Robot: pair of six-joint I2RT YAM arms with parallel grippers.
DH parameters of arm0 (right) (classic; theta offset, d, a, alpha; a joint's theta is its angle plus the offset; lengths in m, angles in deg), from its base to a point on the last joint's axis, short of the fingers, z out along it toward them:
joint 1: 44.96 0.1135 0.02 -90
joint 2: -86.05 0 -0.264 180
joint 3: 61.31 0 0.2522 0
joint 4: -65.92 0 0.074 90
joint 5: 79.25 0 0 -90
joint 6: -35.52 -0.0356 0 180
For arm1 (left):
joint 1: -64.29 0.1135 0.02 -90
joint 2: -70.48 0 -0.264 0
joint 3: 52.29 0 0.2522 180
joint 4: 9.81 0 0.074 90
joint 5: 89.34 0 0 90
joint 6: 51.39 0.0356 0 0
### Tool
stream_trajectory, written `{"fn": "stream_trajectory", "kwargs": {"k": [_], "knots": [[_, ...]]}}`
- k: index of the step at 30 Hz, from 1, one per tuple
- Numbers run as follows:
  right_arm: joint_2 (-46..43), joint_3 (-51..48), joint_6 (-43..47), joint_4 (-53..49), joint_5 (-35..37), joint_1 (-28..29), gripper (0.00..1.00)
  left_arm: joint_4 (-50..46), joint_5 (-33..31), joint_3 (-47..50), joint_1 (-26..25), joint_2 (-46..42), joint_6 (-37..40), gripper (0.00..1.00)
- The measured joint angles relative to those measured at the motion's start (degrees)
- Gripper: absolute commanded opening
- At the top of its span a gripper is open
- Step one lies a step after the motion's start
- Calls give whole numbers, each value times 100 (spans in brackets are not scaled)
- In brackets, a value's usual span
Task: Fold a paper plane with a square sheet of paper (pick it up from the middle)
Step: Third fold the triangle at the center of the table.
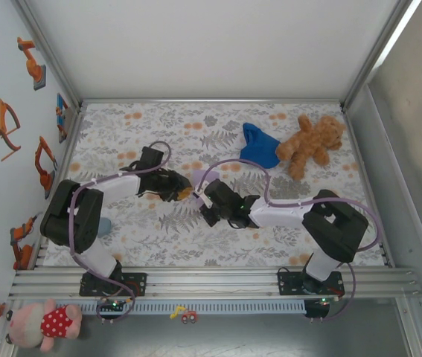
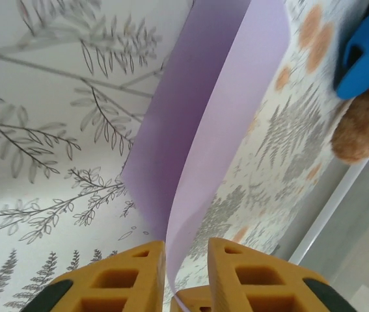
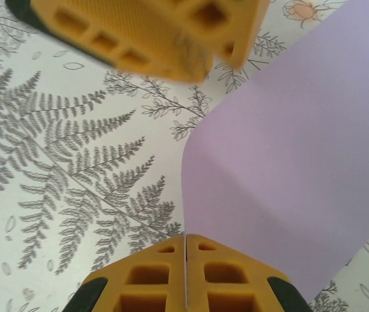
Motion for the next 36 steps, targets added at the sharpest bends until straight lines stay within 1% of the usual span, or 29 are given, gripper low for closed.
{"fn": "stream_trajectory", "kwargs": {"k": [3,7,11,16,24,27,36], "knots": [[-28,-42,-103,66,-431,-74,0,13,-22,0,90,-92,33,26],[-28,-127,-319,236,-990,-111,0,68,-2,-37,66,0,74,25],[-4,-201,-555,439,-1408,-155,0,105,7,-337,37,435,140,22],[120,-210,-789,658,-1727,-219,0,-236,-105,-977,-57,1121,422,19],[289,-208,-1054,658,-1895,-304,0,-946,-387,-1561,-151,1718,850,17],[400,-173,-1222,608,-1893,-393,0,-1128,-509,-1687,-199,1753,984,17],[573,-28,-1554,437,-1698,-555,0,-1237,-522,-1753,-210,1788,1187,17]]}}
